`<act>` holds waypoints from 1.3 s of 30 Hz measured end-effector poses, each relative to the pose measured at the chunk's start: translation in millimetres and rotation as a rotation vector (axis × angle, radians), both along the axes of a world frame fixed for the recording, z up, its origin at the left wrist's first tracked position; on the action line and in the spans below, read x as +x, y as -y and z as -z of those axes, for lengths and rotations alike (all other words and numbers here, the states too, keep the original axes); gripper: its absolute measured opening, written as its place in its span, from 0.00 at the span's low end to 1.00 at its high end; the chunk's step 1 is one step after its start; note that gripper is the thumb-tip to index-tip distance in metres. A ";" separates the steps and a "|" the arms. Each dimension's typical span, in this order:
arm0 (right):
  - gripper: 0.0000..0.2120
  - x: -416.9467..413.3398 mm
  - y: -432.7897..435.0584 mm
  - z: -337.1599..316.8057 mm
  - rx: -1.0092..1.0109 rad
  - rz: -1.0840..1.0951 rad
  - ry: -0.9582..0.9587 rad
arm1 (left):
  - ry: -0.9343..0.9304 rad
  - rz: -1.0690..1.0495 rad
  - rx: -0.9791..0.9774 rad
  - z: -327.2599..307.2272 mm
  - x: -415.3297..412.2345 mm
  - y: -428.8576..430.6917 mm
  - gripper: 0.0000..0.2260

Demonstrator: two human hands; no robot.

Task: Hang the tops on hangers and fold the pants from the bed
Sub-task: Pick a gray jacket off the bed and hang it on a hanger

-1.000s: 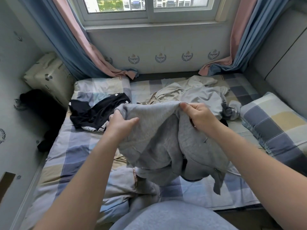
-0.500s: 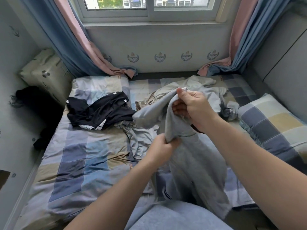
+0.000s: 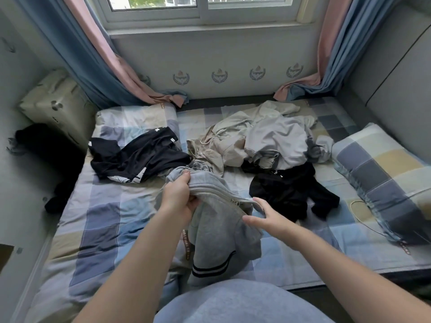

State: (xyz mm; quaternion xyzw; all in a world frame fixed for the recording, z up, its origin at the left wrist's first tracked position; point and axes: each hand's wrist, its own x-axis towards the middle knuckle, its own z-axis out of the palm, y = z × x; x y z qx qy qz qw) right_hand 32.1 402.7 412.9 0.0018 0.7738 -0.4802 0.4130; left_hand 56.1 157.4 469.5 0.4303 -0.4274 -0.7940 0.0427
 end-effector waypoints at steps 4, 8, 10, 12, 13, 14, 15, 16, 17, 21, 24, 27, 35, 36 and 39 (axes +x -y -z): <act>0.25 5.9 15.4 22.7 -0.288 0.290 0.310 | -0.012 -0.023 0.075 1.0 8.7 5.6 0.07; 0.14 -3.8 22.8 14.7 -0.420 0.316 0.243 | 0.020 -0.050 0.101 8.6 19.7 11.7 0.08; 0.13 -14.5 21.5 7.1 -0.432 0.294 0.229 | 0.042 -0.065 0.113 13.5 24.4 13.4 0.07; 0.13 -27.9 19.4 0.5 -0.415 0.299 0.179 | 0.056 -0.048 0.124 17.9 28.4 10.7 0.07; 0.14 -34.0 18.6 -2.5 -0.421 0.295 0.170 | 0.063 -0.036 0.133 20.5 30.4 8.1 0.07; 0.16 -39.1 18.1 -5.3 -0.408 0.270 0.157 | 0.069 -0.023 0.144 23.0 32.3 4.7 0.08; 0.19 -43.1 17.8 -7.6 -0.361 0.219 0.119 | 0.074 -0.008 0.155 25.2 34.1 1.0 0.09; 0.23 -45.2 17.6 -8.7 -0.272 0.143 0.052 | 0.078 0.007 0.167 26.9 35.6 -2.6 0.09; 0.29 -46.2 17.0 -7.4 -0.159 0.049 -0.029 | 0.080 0.021 0.178 28.2 36.7 -5.3 0.10; 0.33 -44.4 12.3 13.6 0.299 -0.295 -0.288 | 0.083 0.042 0.204 29.7 36.3 -2.9 0.10; 0.12 -41.2 13.0 31.3 0.188 -0.158 -0.331 | 0.083 0.060 0.210 30.5 36.2 3.0 0.10; 0.12 -42.3 14.1 26.7 0.029 0.024 -0.359 | 0.101 0.069 0.211 31.2 37.6 9.1 0.09; 0.13 -63.3 36.5 -65.7 -0.188 -0.093 -0.683 | 0.230 0.489 -0.651 35.6 37.4 7.7 0.40; 0.11 -61.8 44.1 -76.7 -0.171 -0.153 -0.714 | 0.154 0.606 -0.788 30.3 34.6 1.8 0.45; 0.08 -54.0 67.3 -98.9 -0.176 -0.300 -0.790 | -0.049 0.877 -0.967 21.5 20.7 -20.9 0.40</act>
